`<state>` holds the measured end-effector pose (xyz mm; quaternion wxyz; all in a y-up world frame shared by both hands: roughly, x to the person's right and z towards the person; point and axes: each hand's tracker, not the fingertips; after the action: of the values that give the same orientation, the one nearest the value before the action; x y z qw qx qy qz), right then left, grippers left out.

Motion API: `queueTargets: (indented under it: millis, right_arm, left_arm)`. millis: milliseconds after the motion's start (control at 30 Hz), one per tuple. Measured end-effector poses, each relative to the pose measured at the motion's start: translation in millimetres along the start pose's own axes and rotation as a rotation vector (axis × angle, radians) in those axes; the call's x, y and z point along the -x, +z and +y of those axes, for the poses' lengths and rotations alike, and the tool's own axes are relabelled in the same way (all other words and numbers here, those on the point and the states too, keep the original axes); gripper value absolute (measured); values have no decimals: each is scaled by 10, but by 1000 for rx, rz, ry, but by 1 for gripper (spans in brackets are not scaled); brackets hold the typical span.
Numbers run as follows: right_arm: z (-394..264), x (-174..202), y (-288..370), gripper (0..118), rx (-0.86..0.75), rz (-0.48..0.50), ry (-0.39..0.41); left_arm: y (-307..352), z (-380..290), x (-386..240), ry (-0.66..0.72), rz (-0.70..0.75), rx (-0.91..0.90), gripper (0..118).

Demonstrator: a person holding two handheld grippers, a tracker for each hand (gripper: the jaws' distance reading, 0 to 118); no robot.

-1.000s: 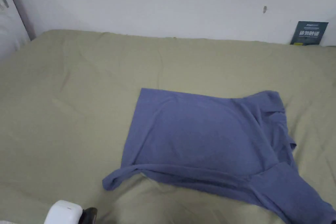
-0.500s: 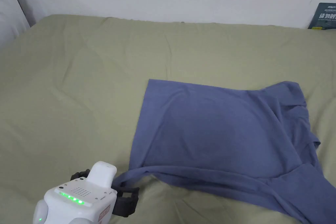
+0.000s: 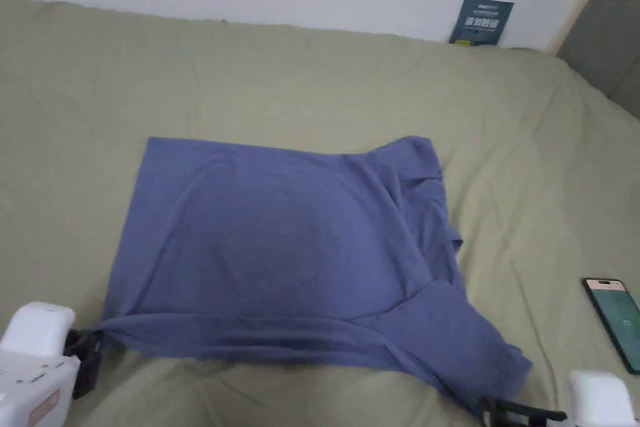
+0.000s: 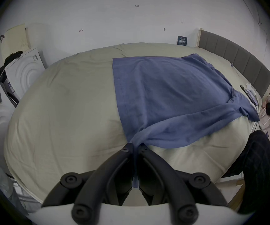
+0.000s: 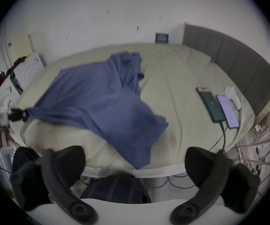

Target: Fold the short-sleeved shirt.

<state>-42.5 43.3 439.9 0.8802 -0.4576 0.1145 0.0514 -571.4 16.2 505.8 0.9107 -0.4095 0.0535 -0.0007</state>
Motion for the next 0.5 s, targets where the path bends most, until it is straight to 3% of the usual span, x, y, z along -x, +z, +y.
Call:
queueTargets:
  millis: [167, 200, 233, 267, 333, 400, 433, 500]
  right_arm:
    - [31, 17, -563, 117, 92, -87, 121]
    - [-13, -27, -652, 106, 111, -90, 124]
    - [-4, -49, -696, 28, 135, -73, 130]
    - [10, -74, -693, 4, 106, -42, 122]
    - [49, -48, -591, 4, 67, -52, 101]
    - [125, -80, -477, 4, 94, 49, 75]
    - [155, -95, -407, 4, 75, 62, 42]
    - [199, -140, -223, 4, 36, 68, 56]
  left_arm:
    - [66, 51, -127, 18, -2, 4, 2]
    - [57, 48, -132, 17, -3, 6, 2]
    - [43, 42, -137, 17, 0, 6, 2]
    - [24, 37, -139, 21, -6, 11, 2]
    - [25, 31, -139, 22, -10, 20, 2]
    - [21, 33, -137, 22, -13, 27, 2]
    - [92, 67, -211, 22, -14, 30, 2]
    - [220, 144, -279, 6, -15, 34, 2]
